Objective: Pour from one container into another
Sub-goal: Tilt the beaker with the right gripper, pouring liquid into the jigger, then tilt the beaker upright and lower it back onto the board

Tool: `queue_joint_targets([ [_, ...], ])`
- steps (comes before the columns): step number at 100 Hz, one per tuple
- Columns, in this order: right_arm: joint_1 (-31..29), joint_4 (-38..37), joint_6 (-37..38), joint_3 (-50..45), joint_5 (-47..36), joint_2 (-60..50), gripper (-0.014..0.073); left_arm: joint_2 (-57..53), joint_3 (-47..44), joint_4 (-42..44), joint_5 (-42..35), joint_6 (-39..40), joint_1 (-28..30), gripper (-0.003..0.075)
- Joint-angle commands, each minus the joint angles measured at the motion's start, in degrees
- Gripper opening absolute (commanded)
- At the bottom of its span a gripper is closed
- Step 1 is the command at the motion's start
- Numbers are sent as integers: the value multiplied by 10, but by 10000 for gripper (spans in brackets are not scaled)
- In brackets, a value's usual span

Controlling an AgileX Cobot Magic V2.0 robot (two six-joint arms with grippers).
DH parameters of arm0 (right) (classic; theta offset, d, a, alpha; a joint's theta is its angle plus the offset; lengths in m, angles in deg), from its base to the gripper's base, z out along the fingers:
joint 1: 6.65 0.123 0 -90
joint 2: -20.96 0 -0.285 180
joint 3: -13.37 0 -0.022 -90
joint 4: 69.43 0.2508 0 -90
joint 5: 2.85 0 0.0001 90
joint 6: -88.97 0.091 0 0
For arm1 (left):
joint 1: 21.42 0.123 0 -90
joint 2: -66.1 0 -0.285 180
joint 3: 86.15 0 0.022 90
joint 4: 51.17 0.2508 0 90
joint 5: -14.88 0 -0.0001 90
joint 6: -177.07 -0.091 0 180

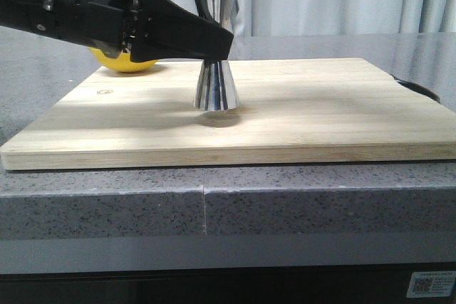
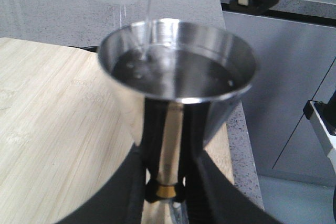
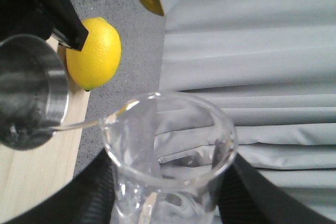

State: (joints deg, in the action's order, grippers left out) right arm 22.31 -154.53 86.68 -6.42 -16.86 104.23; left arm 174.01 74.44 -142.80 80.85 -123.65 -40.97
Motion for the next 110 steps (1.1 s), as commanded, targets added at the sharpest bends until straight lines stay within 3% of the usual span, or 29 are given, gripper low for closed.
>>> queue_joint_targets([
  [1,-1,5,-2,21,-5,-20,192,-25,16,-38,37,6,-4,-19],
  [21,0,5,6,21,-8,-20,192,-25,16,-38,37,6,-4,-19],
  [90,0,6,156,21,-16,-20,192,-25,23,-38,37,6,-4,-19],
  [110,0,76,205,21,-13,-20,192,-25,23,-38,37,6,-4,-19],
])
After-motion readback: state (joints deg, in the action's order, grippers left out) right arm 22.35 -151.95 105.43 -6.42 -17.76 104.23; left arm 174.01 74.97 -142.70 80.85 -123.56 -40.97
